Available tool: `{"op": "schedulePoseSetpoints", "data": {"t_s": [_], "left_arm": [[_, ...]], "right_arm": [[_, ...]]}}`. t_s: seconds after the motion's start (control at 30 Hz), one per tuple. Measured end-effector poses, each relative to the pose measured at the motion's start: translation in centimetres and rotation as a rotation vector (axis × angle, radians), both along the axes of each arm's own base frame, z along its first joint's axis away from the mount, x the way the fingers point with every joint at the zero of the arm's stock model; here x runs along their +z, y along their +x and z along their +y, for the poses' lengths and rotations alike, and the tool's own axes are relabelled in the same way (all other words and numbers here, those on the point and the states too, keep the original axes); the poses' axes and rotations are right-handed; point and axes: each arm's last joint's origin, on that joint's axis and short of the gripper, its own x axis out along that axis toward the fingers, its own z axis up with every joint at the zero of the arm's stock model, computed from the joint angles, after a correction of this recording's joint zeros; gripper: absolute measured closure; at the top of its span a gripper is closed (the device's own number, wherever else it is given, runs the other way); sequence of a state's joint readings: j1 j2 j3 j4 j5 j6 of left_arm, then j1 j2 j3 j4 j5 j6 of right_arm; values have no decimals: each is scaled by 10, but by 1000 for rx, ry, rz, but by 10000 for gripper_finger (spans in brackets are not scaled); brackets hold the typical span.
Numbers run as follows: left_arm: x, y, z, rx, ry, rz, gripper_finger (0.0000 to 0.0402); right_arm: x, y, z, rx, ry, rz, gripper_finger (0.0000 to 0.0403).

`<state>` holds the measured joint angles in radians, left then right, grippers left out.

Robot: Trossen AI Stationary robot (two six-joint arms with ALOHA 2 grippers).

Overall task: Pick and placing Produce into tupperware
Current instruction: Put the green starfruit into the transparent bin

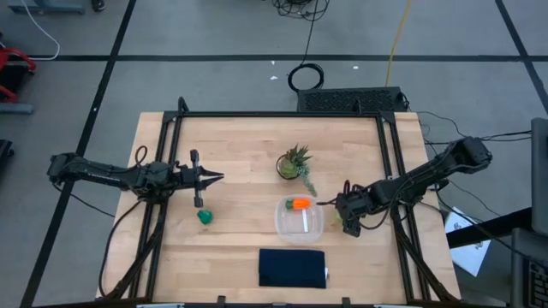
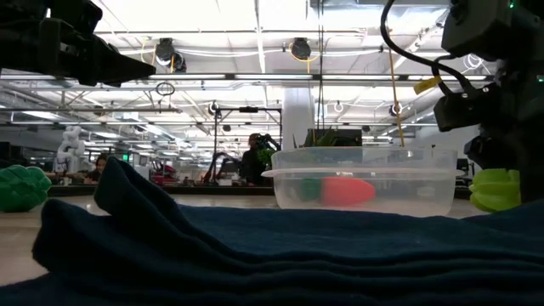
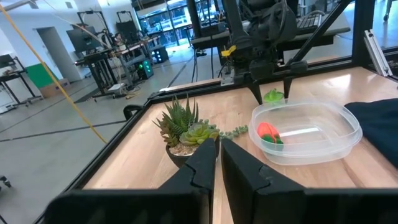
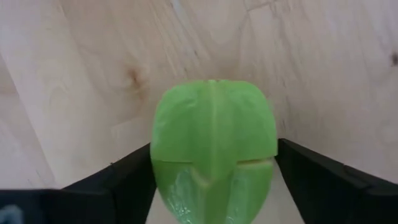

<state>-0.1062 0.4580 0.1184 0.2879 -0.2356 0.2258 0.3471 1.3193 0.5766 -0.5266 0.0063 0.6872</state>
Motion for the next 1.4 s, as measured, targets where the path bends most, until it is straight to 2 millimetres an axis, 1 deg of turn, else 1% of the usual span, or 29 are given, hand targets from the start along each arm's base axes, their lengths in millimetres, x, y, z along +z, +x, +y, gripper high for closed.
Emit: {"op": "schedulePoseSetpoints", "data": {"t_s": [0.23,0.33,0.43,0.57,0.67,0.77,0.97,1.13,1.27,1.4], "left_arm": [[0,0,0,0,-1,-1,371],[0,0,0,0,-2,-1,371],[0,0,0,0,-2,-1,371],[0,0,0,0,-2,-1,371],[0,0,0,0,-2,-1,371],[0,0,0,0,-2,-1,371],[0,0,0,0,-2,-2,371],[0,0,0,0,-3,-5,371],[0,0,0,0,-3,-5,371],[0,0,0,0,-3,-5,371]], "right_arm": [[8,-2,0,0,32,-45,171],[12,-3,0,6,52,-65,187],[14,-3,-1,5,52,-77,185],[16,-4,-1,4,53,-91,164],[18,-4,-1,5,60,-102,160],[21,-4,-2,5,91,-107,170],[25,-4,-5,21,141,-118,204],[25,-3,-4,45,146,-131,220],[25,-3,-4,55,143,-133,221],[26,-1,-3,90,140,-154,204]]}}
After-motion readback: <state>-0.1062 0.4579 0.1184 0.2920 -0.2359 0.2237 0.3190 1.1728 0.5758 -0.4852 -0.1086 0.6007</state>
